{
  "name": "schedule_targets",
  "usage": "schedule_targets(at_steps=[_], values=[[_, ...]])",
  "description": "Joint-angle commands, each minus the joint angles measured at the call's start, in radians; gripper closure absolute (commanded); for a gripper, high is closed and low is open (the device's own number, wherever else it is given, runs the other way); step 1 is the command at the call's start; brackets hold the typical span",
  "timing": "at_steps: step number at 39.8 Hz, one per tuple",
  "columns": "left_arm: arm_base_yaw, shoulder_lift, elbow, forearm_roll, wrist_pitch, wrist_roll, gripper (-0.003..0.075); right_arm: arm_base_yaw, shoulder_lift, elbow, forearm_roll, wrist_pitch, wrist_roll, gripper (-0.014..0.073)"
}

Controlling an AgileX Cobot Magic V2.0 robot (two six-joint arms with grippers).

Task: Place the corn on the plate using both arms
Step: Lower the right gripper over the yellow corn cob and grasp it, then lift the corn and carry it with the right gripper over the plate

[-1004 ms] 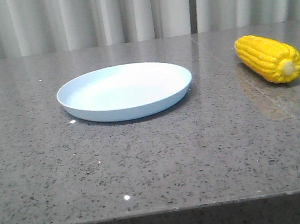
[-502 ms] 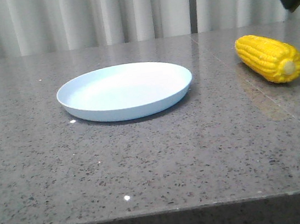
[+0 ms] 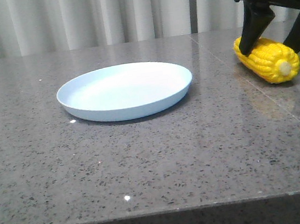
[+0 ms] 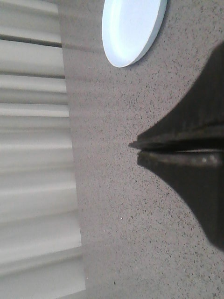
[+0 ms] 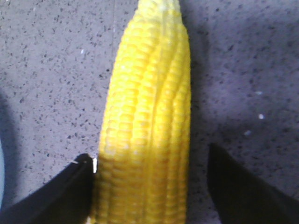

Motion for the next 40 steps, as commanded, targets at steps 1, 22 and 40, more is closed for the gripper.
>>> schedule_targets(at_steps=[1,22,40], values=[[0.001,-0.013,-0.025,-0.005,-0.076,-0.003,0.0741,-0.003,-0.034,-0.035,0.035,-0.017,-0.007,0.0195],[0.001,-0.013,-0.025,-0.005,-0.076,-0.003,0.0741,0.047,-0.156,-0.035,0.093,-0.010,0.022,0.0568],[0.001,-0.013,-0.025,-0.005,-0.076,-0.003,0.0741,0.455,-0.062,-0.304,-0.409,0.111,0.513,0.0569]])
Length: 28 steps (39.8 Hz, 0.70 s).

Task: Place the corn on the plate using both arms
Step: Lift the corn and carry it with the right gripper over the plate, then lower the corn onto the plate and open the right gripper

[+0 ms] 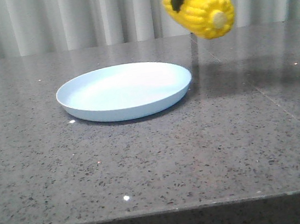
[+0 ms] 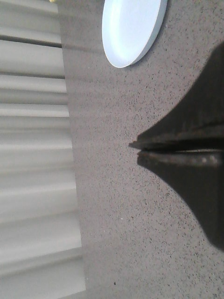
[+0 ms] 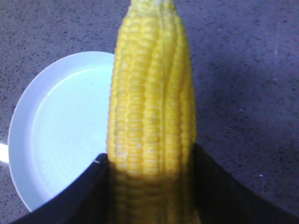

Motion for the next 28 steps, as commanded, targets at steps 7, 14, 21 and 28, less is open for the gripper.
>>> schedule_targets(at_steps=[7,14,21,28], values=[[0.001,-0.013,-0.025,-0.005,-0.076,-0.003,0.0741,0.186,0.144,-0.243,-0.250,0.111,0.260,0.0569],[0.001,-0.013,-0.025,-0.005,-0.076,-0.003,0.0741,0.220,0.251,-0.328,-0.252,0.136,0.366,0.0569],[0.001,-0.013,-0.025,-0.005,-0.076,-0.003,0.0741,0.220,0.296,-0.330,-0.253,0.124,0.377,0.0568],[0.001,-0.013,-0.025,-0.005,-0.076,-0.003,0.0741,0.221,0.317,-0.330,-0.243,0.133,0.377,0.0409]])
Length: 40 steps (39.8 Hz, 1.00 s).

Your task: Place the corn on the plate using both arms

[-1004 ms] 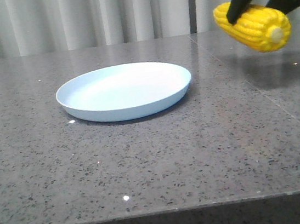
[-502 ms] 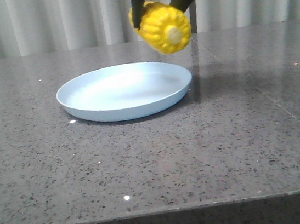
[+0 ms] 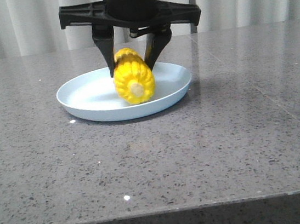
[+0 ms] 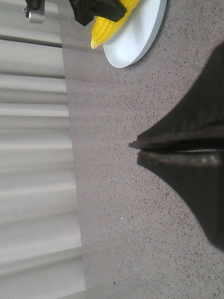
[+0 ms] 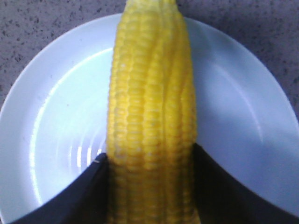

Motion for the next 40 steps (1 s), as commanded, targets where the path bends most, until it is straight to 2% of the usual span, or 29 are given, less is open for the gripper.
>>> schedule_targets(at_steps=[1,7,10,13,17,21,24,27,32,35,40], values=[[0.001,-0.013,-0.025,-0.005,-0.076,-0.003,0.0741,0.000,-0.048,-0.035,-0.018,-0.022,0.005,0.0372],[0.001,-0.013,-0.025,-0.005,-0.076,-0.003,0.0741,0.000,-0.060,-0.035,-0.015,-0.023,0.005,0.0098],[0.001,-0.013,-0.025,-0.005,-0.076,-0.003,0.0741,0.000,-0.083,-0.035,-0.025,-0.023,0.005,0.0002],[0.001,-0.013,-0.025,-0.005,-0.076,-0.003,0.0741,0.000,-0.113,-0.035,-0.042,-0.023,0.005,-0.0033],[0.001,-0.013,-0.025,-0.005,-0.076,-0.003,0.0741,0.000,-0.164,-0.035,-0.068,-0.024,0.004,-0.0033],[0.001,-0.013,-0.025,-0.005,-0.076,-0.003,0.0741,-0.019,-0.221,-0.035,-0.070,-0.025,-0.016,-0.0012],[0.001,-0.013,-0.025,-0.005,-0.076,-0.003,0.0741,-0.049,-0.257,-0.035,-0.061,-0.016,-0.025,0.0048],[0.001,-0.013,-0.025,-0.005,-0.076,-0.003,0.0741,-0.080,-0.280,-0.035,-0.050,0.001,-0.031,0.0163],[0.001,-0.013,-0.025,-0.005,-0.076,-0.003,0.0741,-0.132,-0.303,-0.035,-0.045,0.033,-0.042,0.0407],[0.001,-0.013,-0.025,-0.005,-0.076,-0.003,0.0741,-0.169,-0.310,-0.035,-0.046,0.061,-0.090,0.0454],[0.001,-0.013,-0.025,-0.005,-0.076,-0.003,0.0741,-0.251,-0.327,-0.035,-0.042,0.123,-0.158,0.0458]])
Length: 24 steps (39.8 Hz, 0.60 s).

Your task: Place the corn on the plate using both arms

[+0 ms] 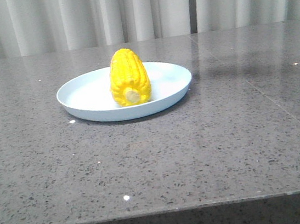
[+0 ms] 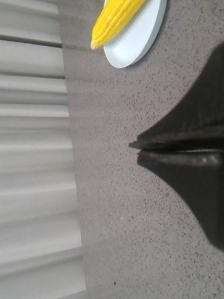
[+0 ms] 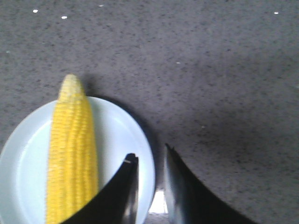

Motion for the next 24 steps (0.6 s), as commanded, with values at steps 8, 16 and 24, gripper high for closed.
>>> schedule_targets(at_steps=[8,16,24], values=[[0.001,-0.013,-0.025,-0.005,-0.076,-0.003,0.0741,-0.188,-0.124,-0.029,0.073,0.067,-0.208,0.0633],[0.001,-0.013,-0.025,-0.005,-0.076,-0.003,0.0741,-0.318,-0.245,0.075,0.117,0.049,-0.293,0.0657],[0.001,-0.013,-0.025,-0.005,-0.076,-0.003,0.0741,-0.363,-0.455,0.333,0.116,-0.042,-0.372,0.0657]])
